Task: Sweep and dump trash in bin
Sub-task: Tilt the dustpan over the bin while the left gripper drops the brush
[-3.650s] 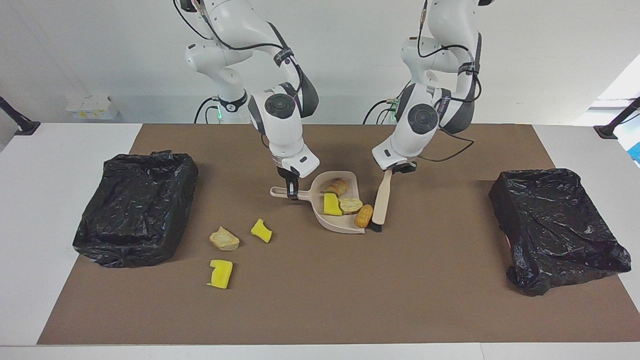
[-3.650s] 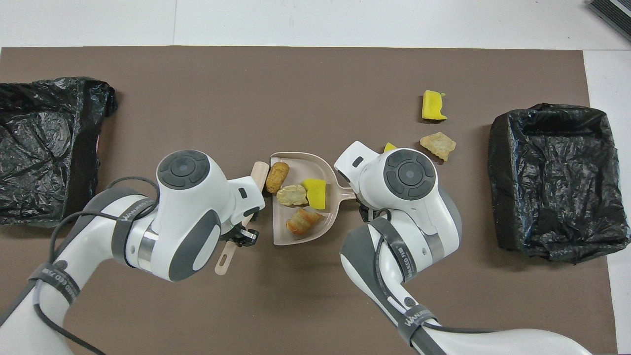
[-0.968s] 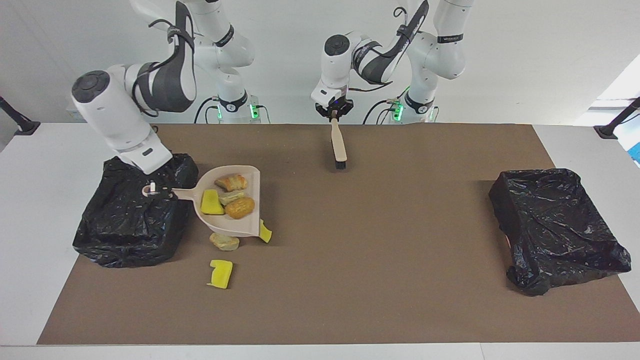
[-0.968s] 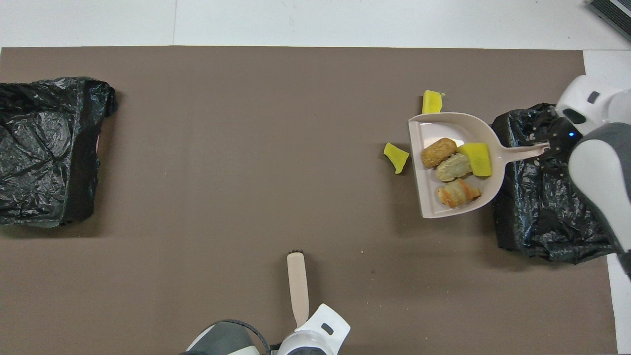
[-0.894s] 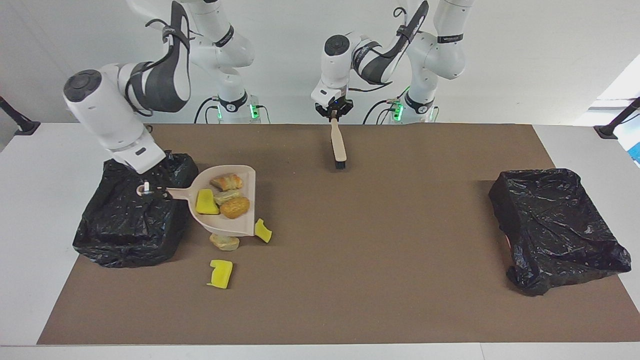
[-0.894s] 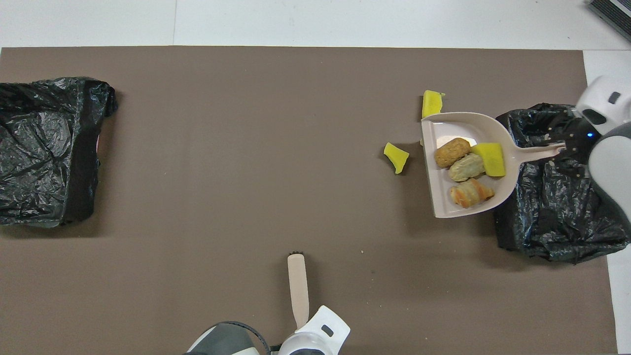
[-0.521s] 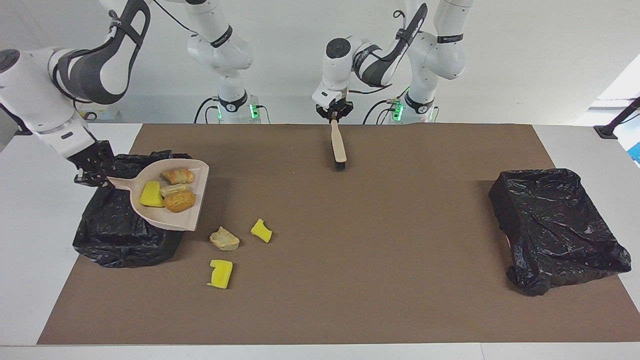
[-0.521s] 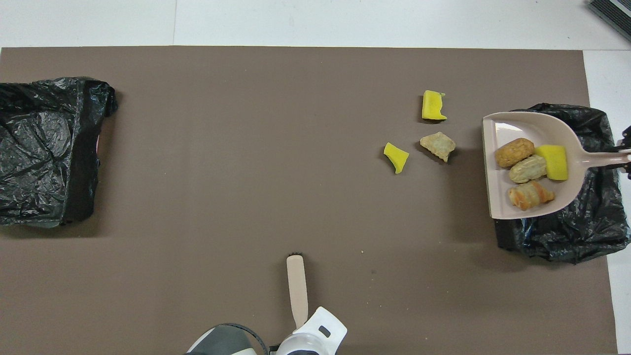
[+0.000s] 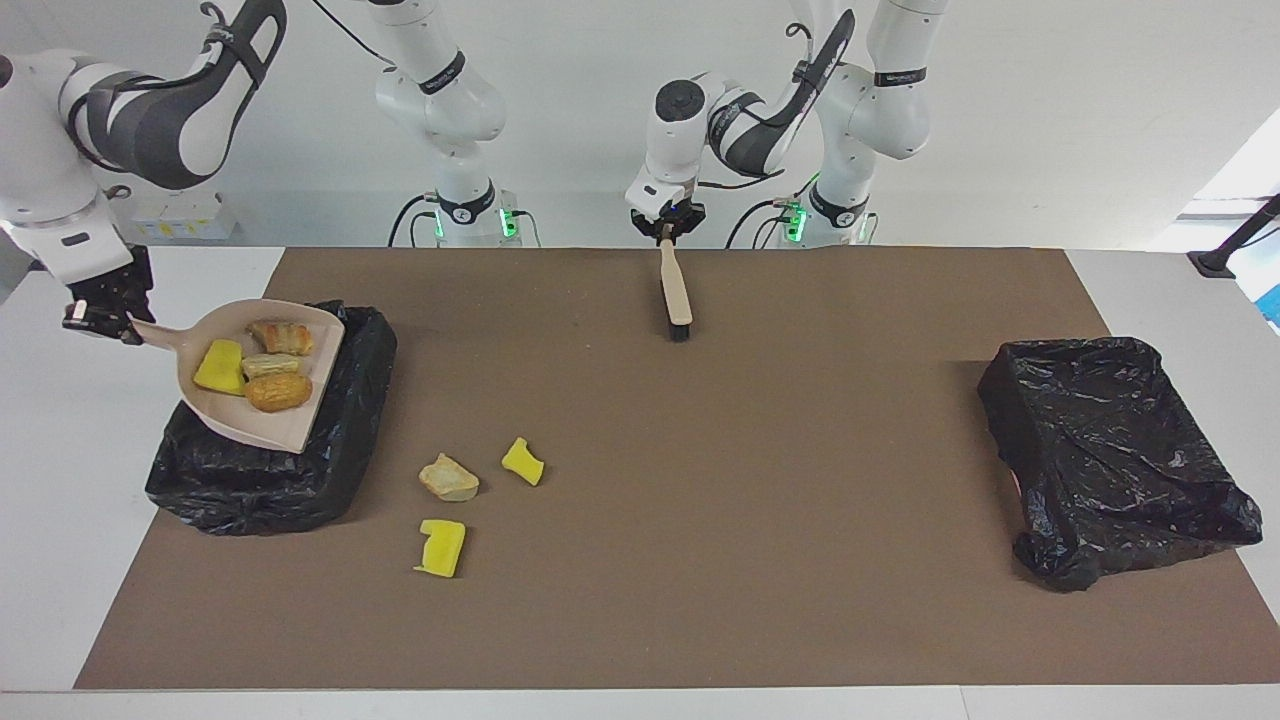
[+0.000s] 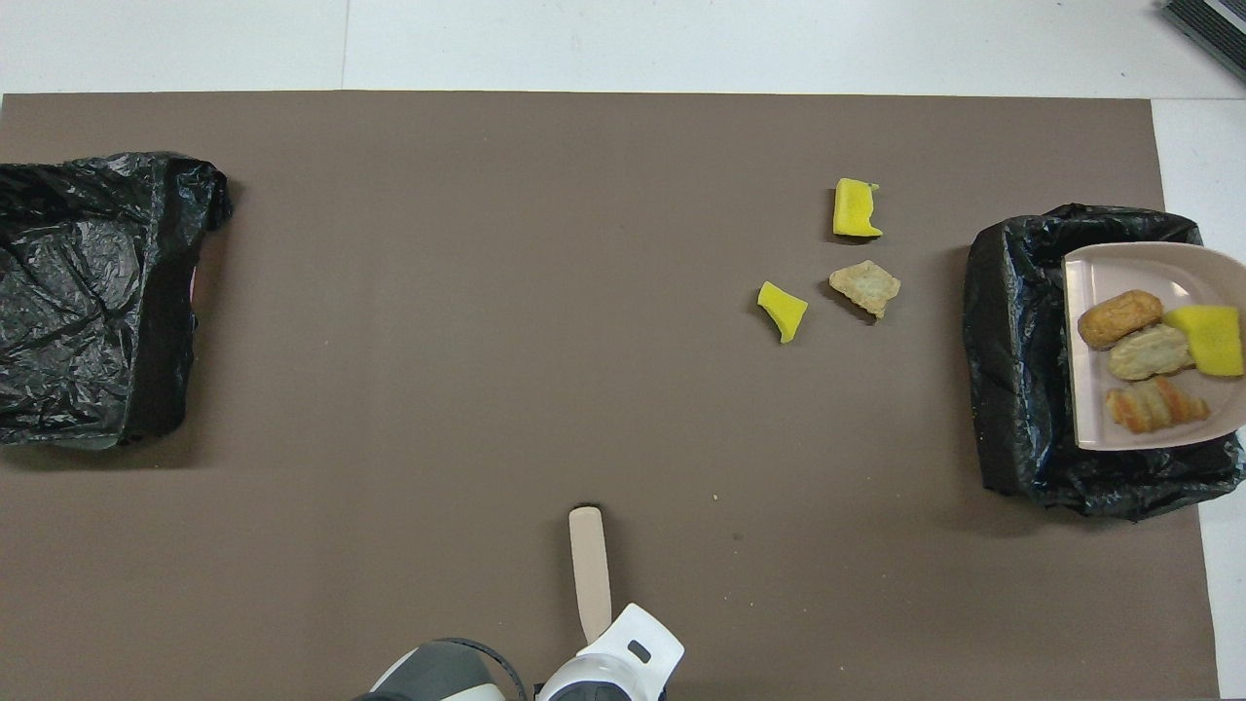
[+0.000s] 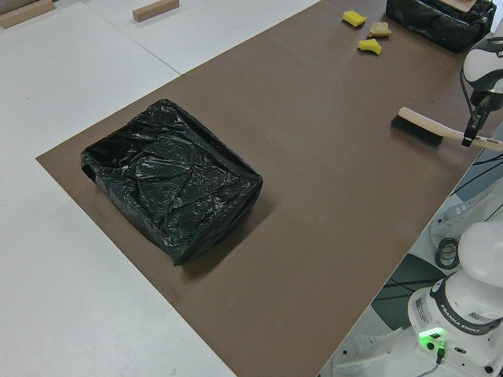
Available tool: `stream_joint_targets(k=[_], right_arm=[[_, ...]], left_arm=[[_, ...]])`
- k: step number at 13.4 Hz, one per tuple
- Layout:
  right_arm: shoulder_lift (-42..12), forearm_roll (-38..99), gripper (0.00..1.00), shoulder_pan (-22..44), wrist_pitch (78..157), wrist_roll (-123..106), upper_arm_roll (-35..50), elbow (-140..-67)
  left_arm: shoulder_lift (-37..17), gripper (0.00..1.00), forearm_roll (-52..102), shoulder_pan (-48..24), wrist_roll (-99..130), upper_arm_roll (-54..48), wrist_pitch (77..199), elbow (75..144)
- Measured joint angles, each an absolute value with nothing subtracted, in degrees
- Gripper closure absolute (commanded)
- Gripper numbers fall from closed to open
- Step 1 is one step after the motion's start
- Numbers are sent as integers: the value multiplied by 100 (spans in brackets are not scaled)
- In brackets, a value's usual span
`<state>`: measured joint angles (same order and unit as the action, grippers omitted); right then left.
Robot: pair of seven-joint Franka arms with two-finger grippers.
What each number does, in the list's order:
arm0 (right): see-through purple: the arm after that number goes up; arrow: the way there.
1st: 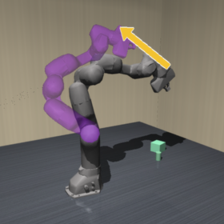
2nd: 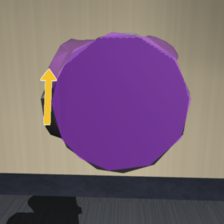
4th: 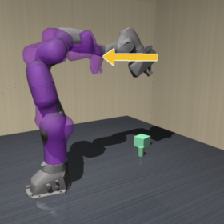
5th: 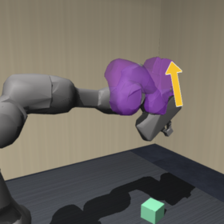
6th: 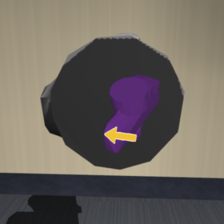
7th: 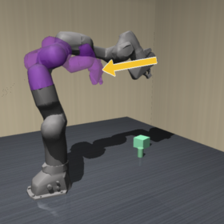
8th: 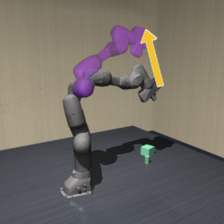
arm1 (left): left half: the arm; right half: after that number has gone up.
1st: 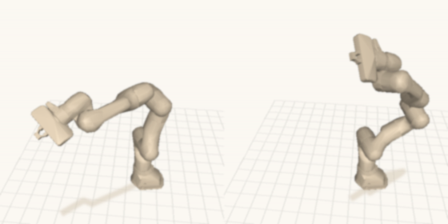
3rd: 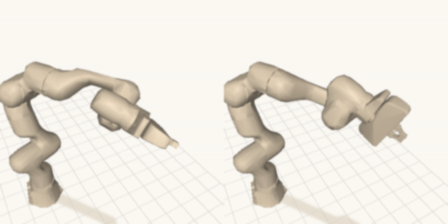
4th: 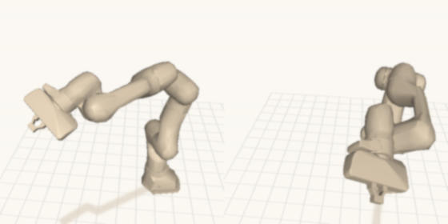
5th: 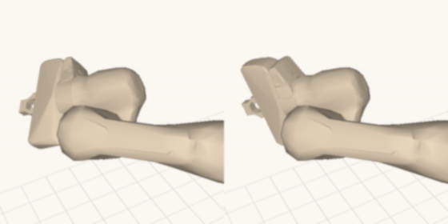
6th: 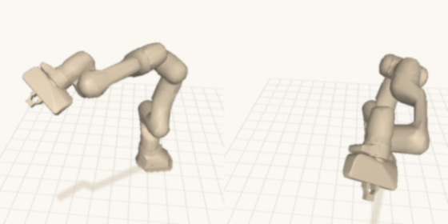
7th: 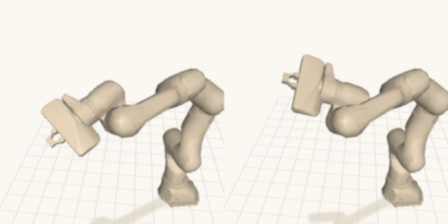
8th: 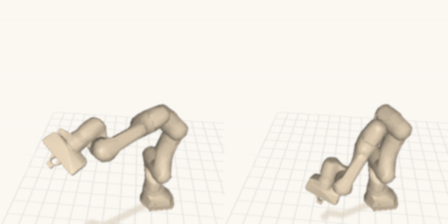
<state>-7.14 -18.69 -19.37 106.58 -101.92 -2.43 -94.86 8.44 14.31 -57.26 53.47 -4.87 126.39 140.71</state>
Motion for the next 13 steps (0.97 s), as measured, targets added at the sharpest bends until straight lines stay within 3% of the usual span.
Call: stream_joint_targets(k=[1,2,3,7,13], right_arm=[[-702,-2333,100,-1828,10573,-9746,-220,-9502],[-685,-2673,100,-1722,10536,-9400,-205,-9531],[-658,-2973,100,-1617,10516,-9129,-199,-9577],[-575,-3758,100,-1304,10374,-8758,-194,-9658],[-204,-4698,100,-847,10202,-8757,-179,-9650]], left_arm=[[830,23,1434,-5711,5304,-459,12703,14071],[806,4,1434,-5647,5263,-441,12816,14071],[767,0,1434,-5544,5116,-424,12943,14070],[430,0,1442,-4851,3769,-366,13209,13801],[-617,0,410,-3759,2818,-315,13159,12101]])
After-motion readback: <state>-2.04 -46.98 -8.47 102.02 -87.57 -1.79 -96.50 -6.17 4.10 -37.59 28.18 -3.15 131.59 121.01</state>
